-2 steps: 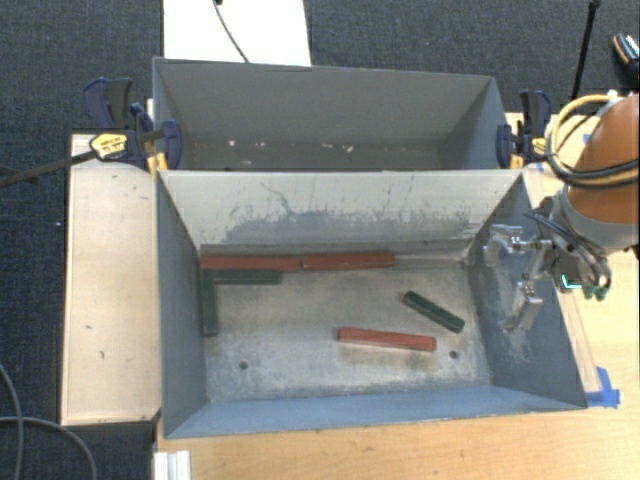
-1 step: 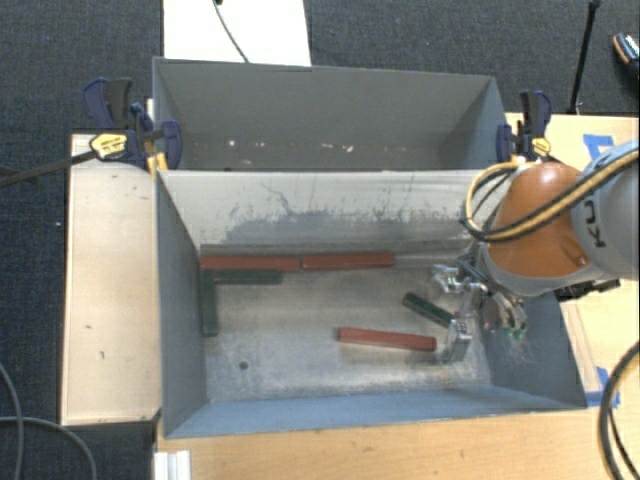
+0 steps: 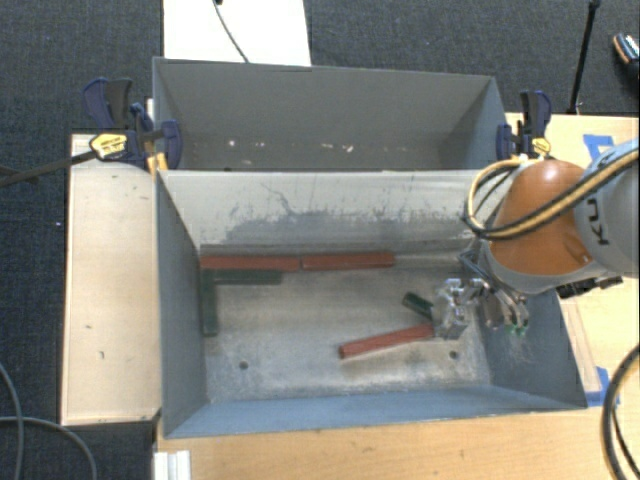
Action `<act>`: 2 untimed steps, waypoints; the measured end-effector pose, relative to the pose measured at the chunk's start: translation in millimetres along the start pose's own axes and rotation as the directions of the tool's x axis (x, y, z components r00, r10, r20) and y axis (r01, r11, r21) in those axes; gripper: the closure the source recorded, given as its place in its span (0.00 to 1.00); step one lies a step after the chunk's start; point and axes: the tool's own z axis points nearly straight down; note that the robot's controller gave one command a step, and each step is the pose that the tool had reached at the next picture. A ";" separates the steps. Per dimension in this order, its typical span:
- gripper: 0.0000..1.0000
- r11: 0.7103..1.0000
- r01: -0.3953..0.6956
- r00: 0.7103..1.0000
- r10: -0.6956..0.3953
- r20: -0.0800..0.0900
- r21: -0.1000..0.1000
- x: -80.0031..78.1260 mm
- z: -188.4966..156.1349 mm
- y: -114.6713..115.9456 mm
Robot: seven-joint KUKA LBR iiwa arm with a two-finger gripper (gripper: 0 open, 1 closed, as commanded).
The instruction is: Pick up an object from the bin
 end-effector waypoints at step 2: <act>0.00 0.997 0.074 0.997 -0.074 0.004 0.000 -39.6 6.7 9.6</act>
Offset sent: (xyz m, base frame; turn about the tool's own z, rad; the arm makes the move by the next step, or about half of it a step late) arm 0.0000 0.0000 0.0000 0.0000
